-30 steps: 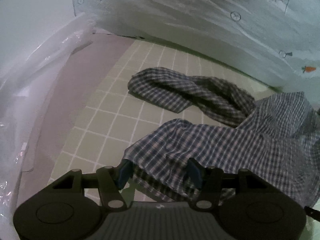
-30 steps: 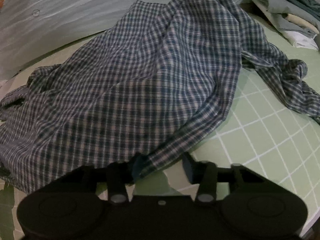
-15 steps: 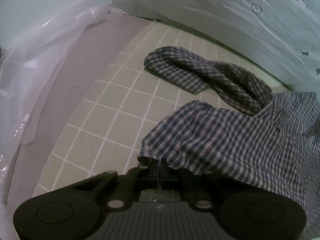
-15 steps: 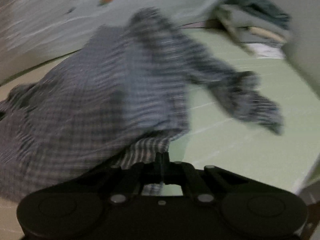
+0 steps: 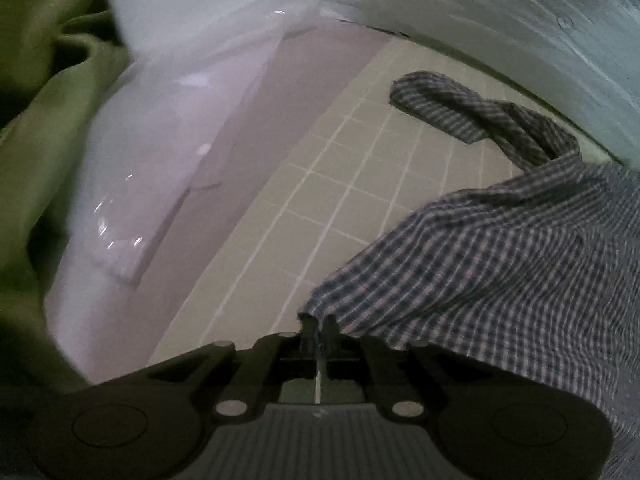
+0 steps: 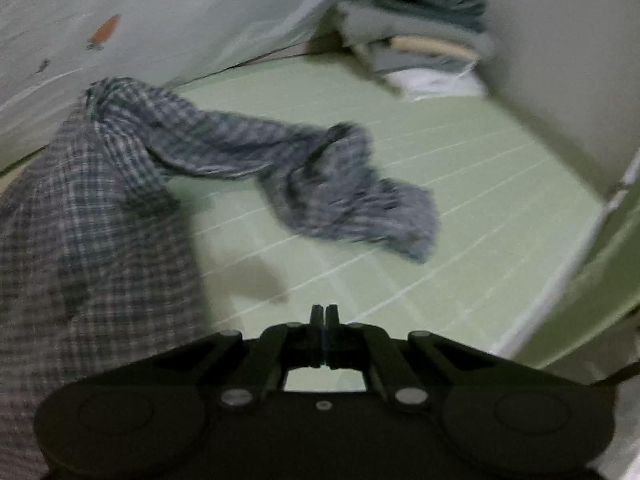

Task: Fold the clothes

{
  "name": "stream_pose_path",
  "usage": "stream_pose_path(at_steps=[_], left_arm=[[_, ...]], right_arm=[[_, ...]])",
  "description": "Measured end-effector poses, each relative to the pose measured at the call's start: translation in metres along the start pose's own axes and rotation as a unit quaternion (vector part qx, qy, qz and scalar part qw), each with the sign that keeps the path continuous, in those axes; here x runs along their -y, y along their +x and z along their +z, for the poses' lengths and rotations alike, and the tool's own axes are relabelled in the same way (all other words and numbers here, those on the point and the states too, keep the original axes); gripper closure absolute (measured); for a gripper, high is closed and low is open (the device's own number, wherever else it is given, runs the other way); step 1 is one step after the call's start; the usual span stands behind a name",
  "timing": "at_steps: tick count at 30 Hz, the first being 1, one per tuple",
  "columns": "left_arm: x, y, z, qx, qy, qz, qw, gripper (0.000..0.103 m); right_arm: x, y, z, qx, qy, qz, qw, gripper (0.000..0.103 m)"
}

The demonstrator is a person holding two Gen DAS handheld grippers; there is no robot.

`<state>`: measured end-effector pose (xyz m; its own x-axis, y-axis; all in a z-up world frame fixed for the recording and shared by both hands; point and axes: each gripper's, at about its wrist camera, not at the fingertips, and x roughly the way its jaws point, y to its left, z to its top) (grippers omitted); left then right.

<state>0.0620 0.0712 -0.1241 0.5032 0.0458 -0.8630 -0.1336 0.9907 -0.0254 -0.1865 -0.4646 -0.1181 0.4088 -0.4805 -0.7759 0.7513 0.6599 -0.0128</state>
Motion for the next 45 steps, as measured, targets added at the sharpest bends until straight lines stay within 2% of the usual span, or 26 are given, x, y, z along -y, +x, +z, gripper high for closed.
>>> stream_pose_path(at_steps=[1,2,3,4,6,9,13,16,18,20,22,23,25,27,31,33,35,36,38,41,43,45], left_arm=[[0.006,-0.008,-0.003,0.010,-0.001,0.006,0.9999,0.075],[0.012,-0.016,-0.005,0.019,-0.003,0.012,0.9997,0.059],[0.019,-0.023,-0.008,0.031,-0.006,0.017,0.9993,0.049],[0.029,-0.031,-0.011,0.044,-0.012,0.019,0.9988,0.045],[0.049,-0.044,-0.019,0.062,-0.027,0.021,0.9975,0.029],[0.088,-0.061,-0.036,0.079,-0.045,0.025,0.9955,0.026],[0.143,-0.067,-0.063,0.070,-0.049,0.008,0.9963,0.026],[0.186,-0.074,-0.087,0.063,-0.038,0.000,0.9973,0.026],[0.214,-0.079,-0.102,0.056,-0.027,-0.003,0.9981,0.026],[0.235,-0.082,-0.113,0.050,-0.023,-0.002,0.9985,0.026],[0.254,-0.086,-0.123,0.046,-0.020,-0.005,0.9987,0.026],[0.262,-0.088,-0.127,0.045,-0.016,-0.005,0.9989,0.026],[0.276,-0.092,-0.133,0.043,-0.003,-0.003,0.9990,0.026],[0.286,-0.095,-0.134,0.046,0.009,0.005,0.9989,0.026],[0.291,-0.096,-0.128,0.051,0.008,0.014,0.9985,0.026],[0.293,-0.097,-0.124,0.055,0.006,0.017,0.9983,0.026],[0.291,-0.097,-0.120,0.055,0.009,0.023,0.9982,0.026],[0.289,-0.096,-0.119,0.054,0.008,0.025,0.9982,0.026],[0.283,-0.093,-0.116,0.050,0.004,0.027,0.9984,0.026],[0.271,-0.089,-0.110,0.045,0.000,0.031,0.9985,0.026],[0.261,-0.085,-0.106,0.044,0.001,0.032,0.9985,0.026],[0.249,-0.082,-0.099,0.043,0.001,0.029,0.9986,0.025]], right_arm=[[0.000,0.005,0.001,-0.001,0.002,0.013,1.000,0.098],[0.001,0.011,0.003,-0.003,0.002,0.024,1.000,0.094],[0.001,0.017,0.005,-0.005,0.002,0.033,0.999,0.085],[0.001,0.021,0.007,-0.004,-0.002,0.037,0.999,0.076],[0.005,0.031,0.014,0.000,-0.014,0.042,0.999,0.072],[0.026,0.040,0.024,0.007,-0.023,0.043,0.999,0.058],[0.074,0.059,0.043,0.017,0.007,0.044,0.999,0.040],[0.105,0.082,0.057,0.009,0.026,0.057,0.998,0.034],[0.114,0.097,0.065,-0.002,0.011,0.069,0.998,0.031],[0.109,0.110,0.067,-0.011,-0.045,0.085,0.995,0.034],[0.105,0.117,0.067,-0.011,-0.095,0.099,0.990,0.054],[0.106,0.118,0.067,-0.004,-0.111,0.113,0.987,0.060],[0.108,0.119,0.071,-0.002,-0.134,0.132,0.982,0.079],[0.117,0.123,0.078,0.001,-0.141,0.129,0.982,0.082],[0.158,0.144,0.110,0.012,-0.114,0.073,0.991,0.083],[0.186,0.156,0.134,0.025,-0.084,0.013,0.996,0.083],[0.210,0.162,0.155,0.040,-0.065,-0.049,0.996,0.083],[0.220,0.164,0.162,0.038,-0.052,-0.062,0.996,0.082],[0.229,0.162,0.171,0.040,-0.036,-0.083,0.995,0.075],[0.209,0.145,0.164,0.059,-0.053,-0.097,0.992,0.055],[0.189,0.131,0.154,0.072,-0.049,-0.077,0.993,0.025],[0.164,0.120,0.148,0.080,-0.046,-0.046,0.995,0.019]])
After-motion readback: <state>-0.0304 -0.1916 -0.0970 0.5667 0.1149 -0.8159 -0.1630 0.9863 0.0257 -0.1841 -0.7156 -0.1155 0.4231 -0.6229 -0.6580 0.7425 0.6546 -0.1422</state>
